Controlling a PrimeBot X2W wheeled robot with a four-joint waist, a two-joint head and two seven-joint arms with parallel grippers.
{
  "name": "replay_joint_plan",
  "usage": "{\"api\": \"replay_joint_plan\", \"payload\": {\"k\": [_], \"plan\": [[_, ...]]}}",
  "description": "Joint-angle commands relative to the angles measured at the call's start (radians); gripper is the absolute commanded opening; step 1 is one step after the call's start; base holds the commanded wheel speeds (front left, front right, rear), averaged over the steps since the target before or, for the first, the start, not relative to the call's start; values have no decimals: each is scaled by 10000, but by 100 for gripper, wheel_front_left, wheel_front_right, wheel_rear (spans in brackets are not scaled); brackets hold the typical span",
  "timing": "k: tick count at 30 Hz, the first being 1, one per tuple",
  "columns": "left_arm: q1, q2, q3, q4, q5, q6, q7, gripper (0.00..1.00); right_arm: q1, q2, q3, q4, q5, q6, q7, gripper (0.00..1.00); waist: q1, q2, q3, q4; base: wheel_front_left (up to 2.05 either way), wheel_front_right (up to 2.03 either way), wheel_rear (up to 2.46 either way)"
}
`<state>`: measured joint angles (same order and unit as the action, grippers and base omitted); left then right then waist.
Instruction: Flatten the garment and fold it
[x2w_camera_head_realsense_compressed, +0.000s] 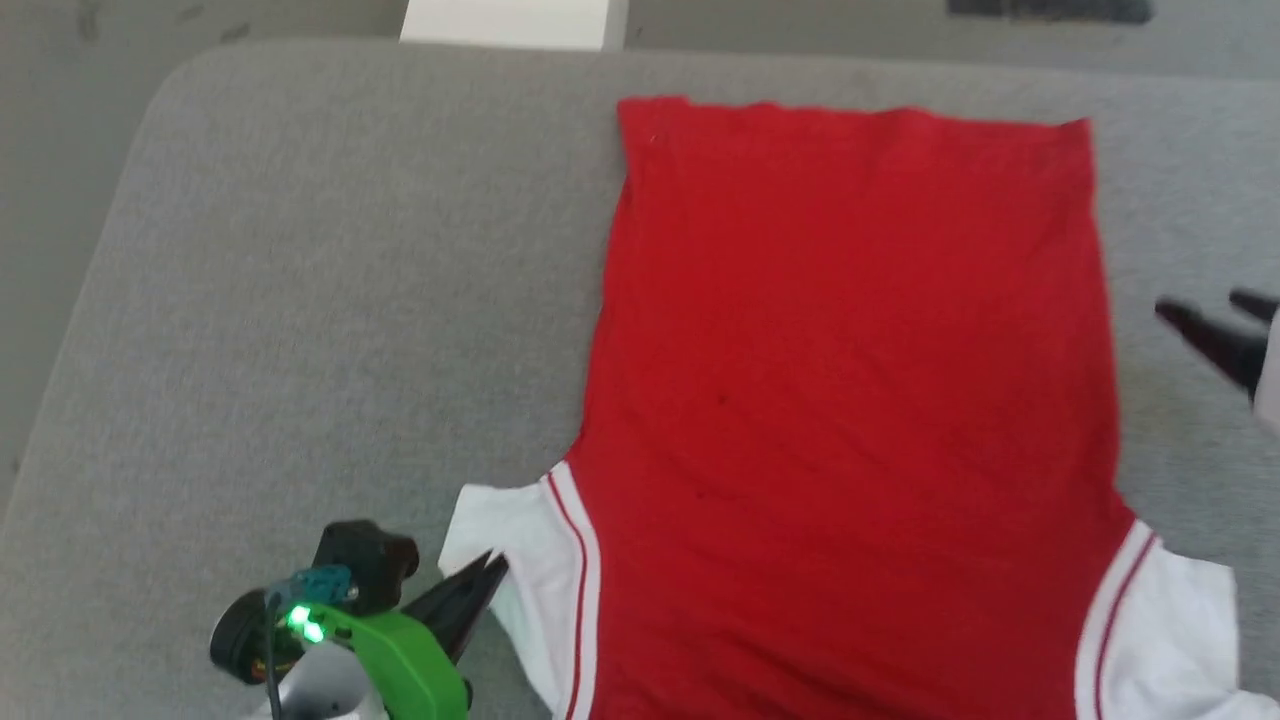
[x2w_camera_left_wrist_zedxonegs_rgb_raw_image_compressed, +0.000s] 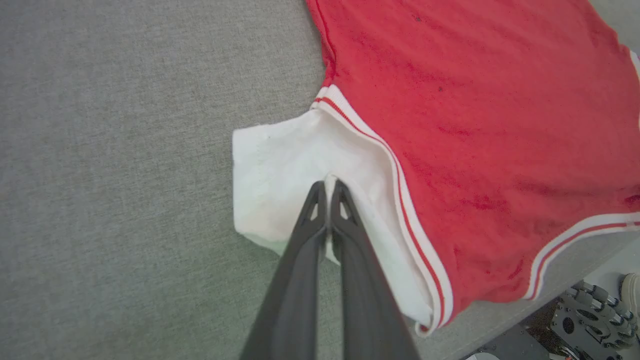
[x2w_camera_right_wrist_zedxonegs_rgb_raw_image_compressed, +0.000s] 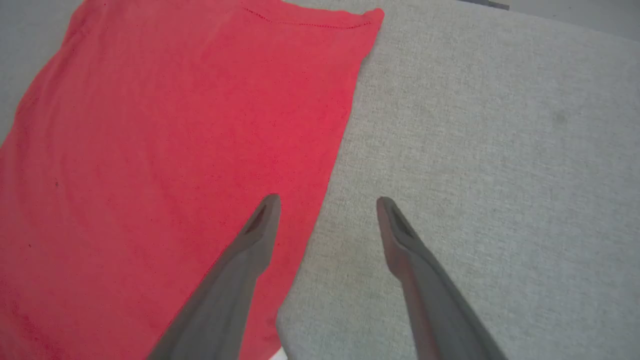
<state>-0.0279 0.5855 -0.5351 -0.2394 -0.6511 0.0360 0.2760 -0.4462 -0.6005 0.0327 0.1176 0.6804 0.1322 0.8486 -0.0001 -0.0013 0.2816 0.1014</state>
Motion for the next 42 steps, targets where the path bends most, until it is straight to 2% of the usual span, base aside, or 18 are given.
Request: {"api": "replay_joint_plan", "payload": {"k": [1, 7, 14, 20, 27, 28, 30, 37, 42], "plan": [[-211, -76, 4, -157, 120, 81, -11, 0, -620, 221, -136, 264, -101, -15, 284, 100, 1, 13, 1223, 970, 0, 0, 0], [-564, -265, -91, -697, 454, 199, -126, 0, -2961, 221, -363, 1458, -1080, -15, 1254, 100, 1, 13, 2242, 1672, 0, 0, 0], [-817, -555, -235, -865, 613, 235, -304, 0, -4713, -114, -372, 2811, -2118, -15, 1880, 100, 1, 13, 2964, 2264, 0, 0, 0], [-866, -836, -239, -769, 515, 248, -611, 0, -5210, -95, -714, 3723, -3001, -15, 2005, 100, 1, 13, 3218, 2553, 0, 0, 0], [-908, -1054, -299, -488, 446, 176, -911, 0, -5116, 52, -704, 4229, -3285, -15, 2255, 100, 1, 13, 3305, 2628, 0, 0, 0], [-916, -1078, -308, -448, 436, 172, -934, 0, -5055, 35, -678, 4248, -3271, -15, 2316, 51, 1, 13, 3304, 2621, 0, 0, 0], [-931, -1093, -315, -362, 447, 175, -972, 0, -4960, -30, -589, 4221, -3260, -15, 2316, 0, 1, 13, 3286, 2591, 0, 0, 0], [-975, -1037, -335, -69, 445, 139, -989, 0, -4590, -189, -273, 4282, -3182, -15, 2052, 0, 1, 13, 2796, 2276, 0, 0, 0], [-958, -1041, -321, 18, 264, 101, -949, 0, -3734, -175, 265, 4254, -3154, -15, 1559, 0, 1, 13, 1860, 1712, 0, 0, 0]]}}
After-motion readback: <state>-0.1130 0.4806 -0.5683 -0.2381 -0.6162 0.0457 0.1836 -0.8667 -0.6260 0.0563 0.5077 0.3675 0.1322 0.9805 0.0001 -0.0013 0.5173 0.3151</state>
